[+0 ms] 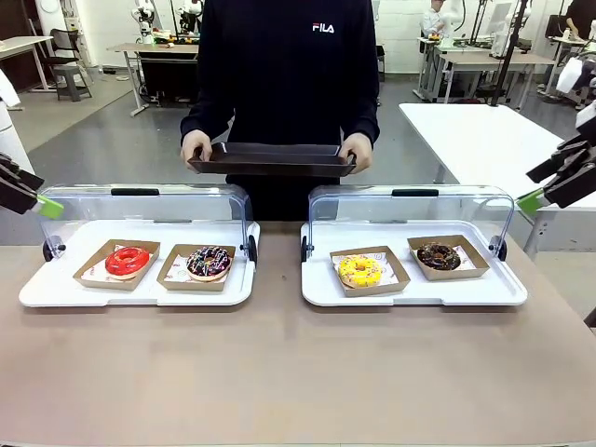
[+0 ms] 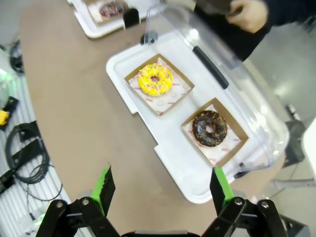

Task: Provide the desired donut to the person.
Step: Pick up and lift the Paper togo box containing the Donut pointed at by the person.

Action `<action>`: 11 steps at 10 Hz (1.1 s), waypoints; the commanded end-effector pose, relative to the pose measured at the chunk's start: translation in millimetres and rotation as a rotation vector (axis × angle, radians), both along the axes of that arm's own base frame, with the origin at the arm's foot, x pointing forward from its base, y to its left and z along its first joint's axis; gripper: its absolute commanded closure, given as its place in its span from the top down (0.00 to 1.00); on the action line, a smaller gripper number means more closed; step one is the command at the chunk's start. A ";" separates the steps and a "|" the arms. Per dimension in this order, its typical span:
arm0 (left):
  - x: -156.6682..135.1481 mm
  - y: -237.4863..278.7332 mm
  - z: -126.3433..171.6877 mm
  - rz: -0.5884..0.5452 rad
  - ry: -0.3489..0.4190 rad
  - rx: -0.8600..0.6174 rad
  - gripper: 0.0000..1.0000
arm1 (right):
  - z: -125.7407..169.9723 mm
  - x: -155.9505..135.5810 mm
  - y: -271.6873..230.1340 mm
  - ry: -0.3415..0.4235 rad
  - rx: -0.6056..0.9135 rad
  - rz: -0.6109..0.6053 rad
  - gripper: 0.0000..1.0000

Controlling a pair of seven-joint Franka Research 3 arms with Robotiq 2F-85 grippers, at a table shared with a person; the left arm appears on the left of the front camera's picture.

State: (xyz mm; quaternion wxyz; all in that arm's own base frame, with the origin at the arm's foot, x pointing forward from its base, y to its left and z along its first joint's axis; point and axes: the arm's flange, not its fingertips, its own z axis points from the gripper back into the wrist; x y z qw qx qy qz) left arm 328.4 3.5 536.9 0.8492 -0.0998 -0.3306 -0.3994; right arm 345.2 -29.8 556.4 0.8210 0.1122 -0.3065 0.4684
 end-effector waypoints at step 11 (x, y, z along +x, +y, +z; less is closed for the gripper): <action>-19.5 30.2 9.3 0.022 -0.089 -0.038 1.00 | -1.0 -21.9 -34.7 -0.164 0.151 0.037 1.00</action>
